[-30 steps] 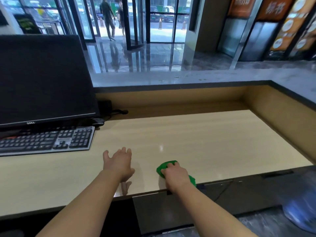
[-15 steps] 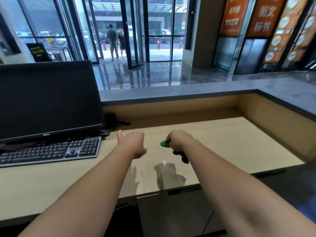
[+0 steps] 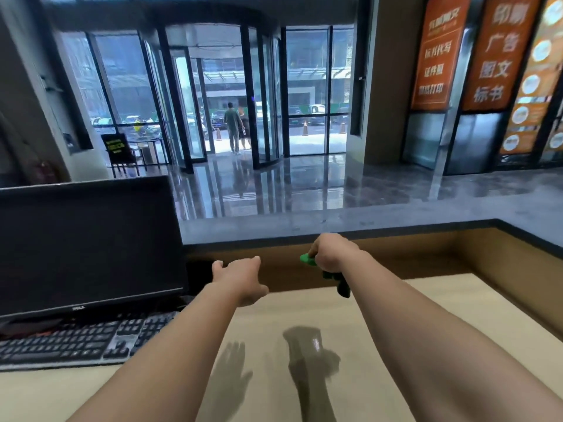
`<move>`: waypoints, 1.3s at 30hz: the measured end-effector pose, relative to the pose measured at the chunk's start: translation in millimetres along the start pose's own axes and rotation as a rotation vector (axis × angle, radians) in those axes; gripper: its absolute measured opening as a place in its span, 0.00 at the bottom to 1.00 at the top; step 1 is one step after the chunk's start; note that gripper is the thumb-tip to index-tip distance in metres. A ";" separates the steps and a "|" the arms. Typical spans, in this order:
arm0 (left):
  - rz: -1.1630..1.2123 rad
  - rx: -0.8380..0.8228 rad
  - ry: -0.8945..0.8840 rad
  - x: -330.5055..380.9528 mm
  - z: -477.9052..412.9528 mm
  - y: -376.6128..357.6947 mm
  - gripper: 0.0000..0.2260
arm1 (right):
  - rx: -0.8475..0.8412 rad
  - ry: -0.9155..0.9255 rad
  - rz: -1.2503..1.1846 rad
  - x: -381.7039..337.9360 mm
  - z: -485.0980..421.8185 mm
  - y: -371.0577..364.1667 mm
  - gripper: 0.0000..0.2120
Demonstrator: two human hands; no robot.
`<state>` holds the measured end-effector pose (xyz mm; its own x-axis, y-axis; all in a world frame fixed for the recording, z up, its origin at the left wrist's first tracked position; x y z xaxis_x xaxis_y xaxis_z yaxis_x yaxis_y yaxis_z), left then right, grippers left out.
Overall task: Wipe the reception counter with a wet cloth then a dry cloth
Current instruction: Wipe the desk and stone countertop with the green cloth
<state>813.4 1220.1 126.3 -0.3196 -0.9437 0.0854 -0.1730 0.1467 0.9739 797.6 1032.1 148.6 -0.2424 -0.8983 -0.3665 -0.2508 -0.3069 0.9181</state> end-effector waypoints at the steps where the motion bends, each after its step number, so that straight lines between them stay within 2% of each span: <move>1: 0.015 -0.004 0.016 1.7 -9.5 -0.5 0.30 | 0.001 0.014 0.013 1.6 -11.4 1.3 0.11; 8: 0.093 0.081 0.066 32.0 -83.1 -2.0 0.23 | 0.023 0.043 0.003 16.9 -110.8 2.6 0.11; 14: 0.157 0.079 0.180 22.5 -126.5 -23.2 0.31 | 0.075 0.085 -0.002 7.4 -173.4 -8.7 0.09; 18: 0.110 0.088 0.175 9.6 -144.7 -19.8 0.29 | 0.125 0.066 -0.040 -5.7 -201.4 -19.4 0.13; 21: 0.110 0.093 0.168 0.6 -157.0 -13.6 0.25 | 0.213 0.056 -0.079 -22.8 -212.2 -20.3 0.11; 23: 0.113 0.103 0.183 -6.1 -164.7 -13.6 0.27 | 0.283 0.085 -0.112 -35.5 -212.6 -22.8 0.12; 25: 0.096 0.095 0.199 -14.1 -170.6 -16.8 0.30 | 0.166 0.136 -0.106 -45.5 -212.3 -44.2 0.18; 27: 0.066 0.054 0.192 -22.4 -174.8 -22.9 0.32 | -0.122 0.148 -0.014 -49.0 -208.9 -79.4 0.25; 28: 0.056 0.033 0.187 -25.8 -175.6 -25.3 0.32 | -0.204 0.140 0.028 -47.5 -207.6 -93.8 0.27; 30: 0.040 0.019 0.176 -34.8 -177.0 -28.5 0.31 | -0.170 0.148 0.073 -44.9 -208.9 -104.6 0.27; 33: -0.008 0.020 0.169 -49.4 -181.0 -31.6 0.28 | 0.011 0.235 0.150 -47.8 -210.9 -97.0 0.26; 36: -0.111 0.045 0.135 -57.8 -186.8 -34.2 0.19 | -0.037 0.311 0.161 -48.8 -209.3 -104.8 0.28; 39: -0.149 0.034 0.111 -61.9 -193.0 -40.5 0.15 | -0.076 0.267 0.196 -41.0 -210.2 -121.2 0.28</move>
<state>1020.0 1215.3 122.1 -0.1832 -0.9825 -0.0348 -0.2426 0.0109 0.9701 1034.9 1040.1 84.1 -0.0226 -0.9901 -0.1386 -0.1508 -0.1336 0.9795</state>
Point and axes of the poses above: each hand's wrist, its own z-axis away from the middle knuckle, its own y-axis out of the back of the hand, x = y × z, the point moved 4 cm from there along -z, towards the middle knuckle, and after that the axes turned 15 degrees about x, right-handed, at the moved point
